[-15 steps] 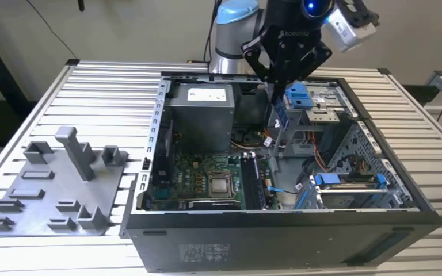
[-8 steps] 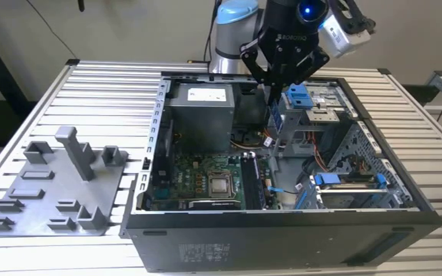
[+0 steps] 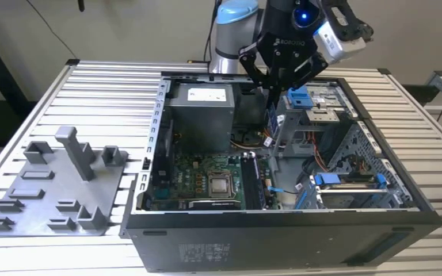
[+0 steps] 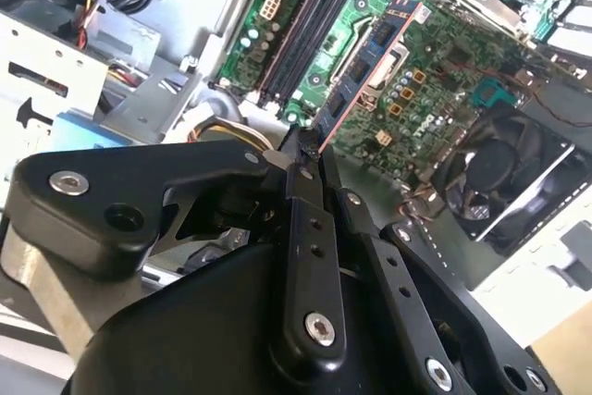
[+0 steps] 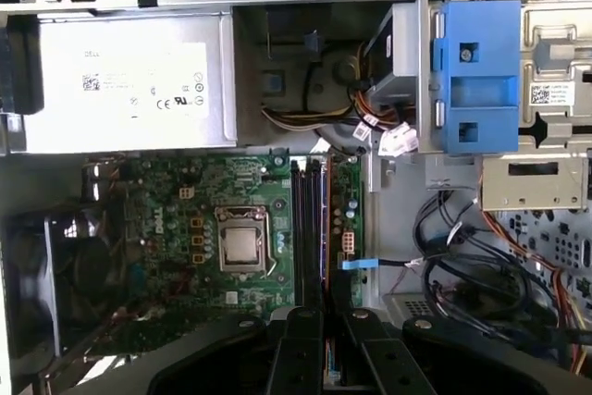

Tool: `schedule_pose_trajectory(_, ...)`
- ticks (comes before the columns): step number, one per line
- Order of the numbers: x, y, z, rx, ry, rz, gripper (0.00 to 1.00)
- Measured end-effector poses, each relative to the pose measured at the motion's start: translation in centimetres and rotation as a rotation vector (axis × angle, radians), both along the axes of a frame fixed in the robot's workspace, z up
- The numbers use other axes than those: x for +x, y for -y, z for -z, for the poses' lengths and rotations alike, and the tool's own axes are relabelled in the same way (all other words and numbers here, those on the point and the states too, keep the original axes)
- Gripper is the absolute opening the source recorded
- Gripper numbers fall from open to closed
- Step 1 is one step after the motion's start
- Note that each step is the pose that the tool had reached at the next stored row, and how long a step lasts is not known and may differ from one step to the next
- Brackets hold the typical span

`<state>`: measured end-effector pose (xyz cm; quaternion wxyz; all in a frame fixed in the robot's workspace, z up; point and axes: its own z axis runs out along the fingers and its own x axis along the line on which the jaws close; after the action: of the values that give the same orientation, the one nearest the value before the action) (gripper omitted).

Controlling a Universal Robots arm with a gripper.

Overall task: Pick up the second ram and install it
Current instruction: 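Insert the second ram into the second slot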

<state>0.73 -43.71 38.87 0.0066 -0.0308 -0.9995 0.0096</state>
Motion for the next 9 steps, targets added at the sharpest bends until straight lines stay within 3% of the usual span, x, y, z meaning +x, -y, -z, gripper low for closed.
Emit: schedule_pose_trajectory(9,0.0,0.02,0.21,0.0001,-0.0015,0.022,0.14)
